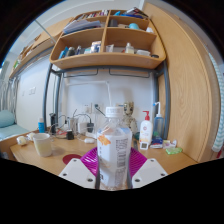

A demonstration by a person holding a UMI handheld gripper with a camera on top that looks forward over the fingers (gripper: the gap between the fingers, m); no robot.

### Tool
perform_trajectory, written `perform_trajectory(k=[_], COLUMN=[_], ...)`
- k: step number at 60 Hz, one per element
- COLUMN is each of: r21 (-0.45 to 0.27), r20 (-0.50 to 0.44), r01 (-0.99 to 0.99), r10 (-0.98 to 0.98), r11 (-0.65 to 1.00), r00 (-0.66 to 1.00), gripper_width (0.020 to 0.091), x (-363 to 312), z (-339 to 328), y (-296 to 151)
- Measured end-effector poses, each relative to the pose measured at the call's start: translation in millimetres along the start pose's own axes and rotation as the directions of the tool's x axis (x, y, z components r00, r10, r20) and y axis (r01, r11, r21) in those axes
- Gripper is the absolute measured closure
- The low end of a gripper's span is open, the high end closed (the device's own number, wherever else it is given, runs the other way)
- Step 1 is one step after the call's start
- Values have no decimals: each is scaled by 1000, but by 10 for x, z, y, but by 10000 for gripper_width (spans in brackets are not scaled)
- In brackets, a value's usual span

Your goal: Pour water

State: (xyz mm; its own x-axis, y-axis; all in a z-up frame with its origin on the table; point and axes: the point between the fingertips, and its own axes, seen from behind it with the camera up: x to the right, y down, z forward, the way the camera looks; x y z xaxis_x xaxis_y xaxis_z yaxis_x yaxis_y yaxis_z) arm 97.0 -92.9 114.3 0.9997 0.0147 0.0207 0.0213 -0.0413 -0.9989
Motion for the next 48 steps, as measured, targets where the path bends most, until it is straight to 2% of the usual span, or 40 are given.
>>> perform_trajectory(k=[8,15,25,37,48], r21=[-3,-22,7,94,160], r20=[-16,-5,24,18,-23], r01=[8,104,432,838,979], r10=[-8,-104,-432,-842,-991], r11=[1000,994,902,538,129], r00=[1000,995,902,539,134], gripper_width=[740,737,737,737,739], x=[11,-75,-408,-1025,-1604], z=[0,57,256,668,977], y=[-8,-41,-353,-653,-678])
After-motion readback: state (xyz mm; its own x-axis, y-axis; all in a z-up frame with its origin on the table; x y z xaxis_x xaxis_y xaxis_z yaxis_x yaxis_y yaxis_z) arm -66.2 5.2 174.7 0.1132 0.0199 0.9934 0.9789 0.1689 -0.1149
